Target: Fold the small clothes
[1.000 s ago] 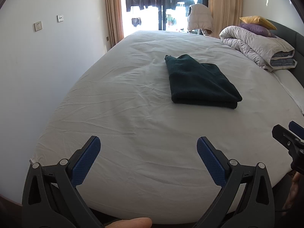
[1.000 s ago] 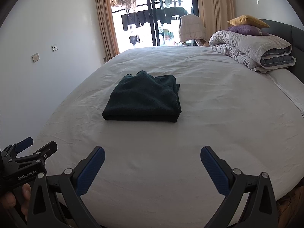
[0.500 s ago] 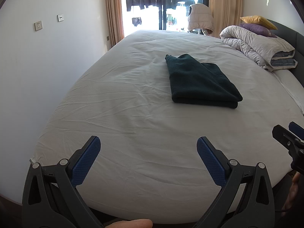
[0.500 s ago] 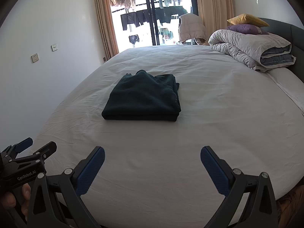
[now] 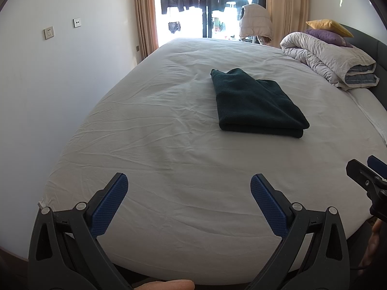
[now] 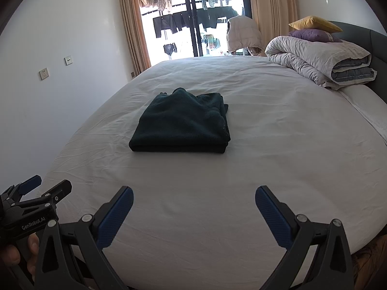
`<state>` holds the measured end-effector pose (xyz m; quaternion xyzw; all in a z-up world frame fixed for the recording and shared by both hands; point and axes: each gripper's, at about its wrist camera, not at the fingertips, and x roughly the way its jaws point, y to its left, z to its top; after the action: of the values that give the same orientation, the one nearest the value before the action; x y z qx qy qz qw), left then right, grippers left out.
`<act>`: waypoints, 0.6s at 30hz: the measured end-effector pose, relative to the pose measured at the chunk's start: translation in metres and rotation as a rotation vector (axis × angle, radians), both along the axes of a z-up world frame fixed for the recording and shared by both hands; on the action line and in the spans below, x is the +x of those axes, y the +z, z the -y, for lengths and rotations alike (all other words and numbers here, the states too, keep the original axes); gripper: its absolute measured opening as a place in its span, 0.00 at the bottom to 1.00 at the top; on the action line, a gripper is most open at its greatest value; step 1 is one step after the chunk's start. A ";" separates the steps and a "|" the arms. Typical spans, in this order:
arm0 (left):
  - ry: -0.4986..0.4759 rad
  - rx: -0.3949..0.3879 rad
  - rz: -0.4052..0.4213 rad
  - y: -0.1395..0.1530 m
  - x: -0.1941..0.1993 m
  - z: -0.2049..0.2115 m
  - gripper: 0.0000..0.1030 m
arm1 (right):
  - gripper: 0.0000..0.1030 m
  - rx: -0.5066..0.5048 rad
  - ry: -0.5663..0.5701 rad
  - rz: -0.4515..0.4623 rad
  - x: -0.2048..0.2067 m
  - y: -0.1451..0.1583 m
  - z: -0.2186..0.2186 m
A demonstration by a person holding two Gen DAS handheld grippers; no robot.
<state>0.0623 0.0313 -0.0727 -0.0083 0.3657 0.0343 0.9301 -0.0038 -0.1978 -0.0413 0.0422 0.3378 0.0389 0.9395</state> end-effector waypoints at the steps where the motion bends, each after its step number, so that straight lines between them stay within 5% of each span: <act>1: 0.000 -0.001 -0.001 0.000 0.000 0.000 1.00 | 1.00 0.001 0.000 0.000 0.000 0.000 0.000; 18: 0.001 0.002 -0.002 -0.001 0.000 -0.001 1.00 | 1.00 0.004 -0.003 -0.008 0.000 -0.005 0.000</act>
<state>0.0621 0.0328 -0.0741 -0.0075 0.3665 0.0348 0.9297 -0.0036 -0.1977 -0.0465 0.0449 0.3413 0.0382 0.9381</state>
